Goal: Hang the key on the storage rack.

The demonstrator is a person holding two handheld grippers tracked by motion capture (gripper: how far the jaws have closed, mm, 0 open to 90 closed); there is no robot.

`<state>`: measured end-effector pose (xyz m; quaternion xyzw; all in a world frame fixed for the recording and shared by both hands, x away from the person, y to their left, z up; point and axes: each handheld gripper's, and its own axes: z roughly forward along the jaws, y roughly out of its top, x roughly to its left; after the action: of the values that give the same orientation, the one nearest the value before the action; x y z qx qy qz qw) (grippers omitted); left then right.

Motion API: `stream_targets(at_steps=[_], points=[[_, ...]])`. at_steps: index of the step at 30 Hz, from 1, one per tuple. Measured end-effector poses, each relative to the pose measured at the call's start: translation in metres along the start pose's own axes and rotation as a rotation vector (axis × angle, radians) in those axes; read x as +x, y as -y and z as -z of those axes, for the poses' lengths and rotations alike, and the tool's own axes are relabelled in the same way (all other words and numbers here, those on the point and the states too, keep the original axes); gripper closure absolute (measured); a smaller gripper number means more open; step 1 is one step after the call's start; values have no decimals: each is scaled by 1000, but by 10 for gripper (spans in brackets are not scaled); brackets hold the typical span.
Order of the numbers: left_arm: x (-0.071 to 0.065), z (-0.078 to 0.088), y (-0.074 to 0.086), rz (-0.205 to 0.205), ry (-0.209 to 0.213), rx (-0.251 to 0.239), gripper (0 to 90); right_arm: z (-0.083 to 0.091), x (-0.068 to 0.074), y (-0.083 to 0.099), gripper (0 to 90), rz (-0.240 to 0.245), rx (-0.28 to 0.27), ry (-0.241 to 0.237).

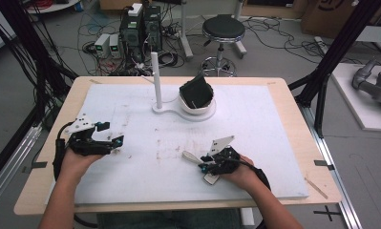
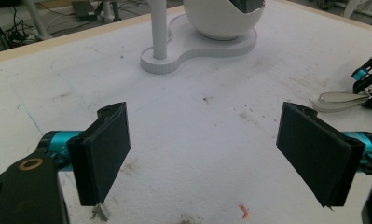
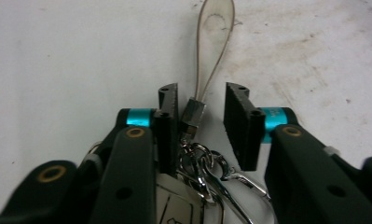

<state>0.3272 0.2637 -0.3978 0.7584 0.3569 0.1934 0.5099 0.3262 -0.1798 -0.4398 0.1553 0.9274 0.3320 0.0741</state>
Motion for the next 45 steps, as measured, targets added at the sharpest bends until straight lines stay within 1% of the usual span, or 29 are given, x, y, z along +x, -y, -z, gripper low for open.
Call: stream_targets(at_steps=[2,3,5,9,10,11,12,14,16,17,18,19,20,21,23,24,28,29,30,32,33,34,35,37,39,42,43,44,45], points=[[-1,0,0,2,1,1,174,0,0,0,748,10,-2,-9],[0,0,0,-2,4,3,174,0,1,0,799,9,-2,-18],[-1,0,0,-4,2,5,174,0,1,0,819,6,0,-26],[0,-1,0,-3,5,3,174,0,0,0,824,-6,-7,-29],[0,-1,-1,-1,5,2,174,0,0,1,825,-16,-7,-30],[0,0,-1,-2,4,1,174,1,-1,0,825,-41,-16,-25],[0,0,-1,-2,4,1,174,1,-1,0,825,-41,-16,-25],[0,0,-1,-3,4,-1,174,3,-3,-2,826,-45,-48,-19],[0,1,-1,-1,3,-4,174,6,-5,-5,826,-54,-84,-3],[1,1,0,-3,4,-2,174,11,-8,-8,826,-71,-131,11],[1,1,0,-2,4,-1,174,11,-8,-8,826,-71,-131,11],[2,1,0,0,3,0,174,15,-12,-10,826,-92,-171,26],[2,1,0,0,3,0,174,15,-12,-10,826,-92,-171,26],[1,0,0,3,3,-1,174,17,-15,-12,826,-94,-188,35],[1,0,0,1,3,-2,174,23,-20,-20,826,-103,-226,61],[1,0,0,-1,3,-2,174,23,-20,-20,826,-103,-226,61],[1,2,-1,0,6,-7,174,27,-26,-37,828,-95,-279,97],[1,2,-1,0,4,-8,174,29,-27,-41,828,-95,-292,108],[1,2,-1,-1,6,-9,174,31,-30,-50,828,-94,-317,133],[1,2,-1,2,7,-9,174,33,-32,-58,828,-93,-342,155],[1,2,-1,4,6,-10,174,33,-32,-58,828,-93,-342,155],[1,2,-1,3,6,-11,174,34,-34,-66,828,-95,-347,170],[1,2,-1,2,7,-10,174,34,-34,-66,828,-95,-347,170],[1,2,-1,0,8,-10,174,34,-37,-74,828,-96,-354,174],[1,2,-1,0,7,-9,174,35,-40,-83,828,-89,-349,189],[1,1,-1,3,11,-10,174,38,-46,-96,829,-85,-360,208],[1,1,-1,1,11,-8,174,40,-49,-105,829,-82,-368,225],[1,1,-1,-2,13,-8,174,40,-49,-105,829,-82,-368,225],[1,0,-1,-1,12,-8,174,41,-51,-109,829,-78,-365,224]])
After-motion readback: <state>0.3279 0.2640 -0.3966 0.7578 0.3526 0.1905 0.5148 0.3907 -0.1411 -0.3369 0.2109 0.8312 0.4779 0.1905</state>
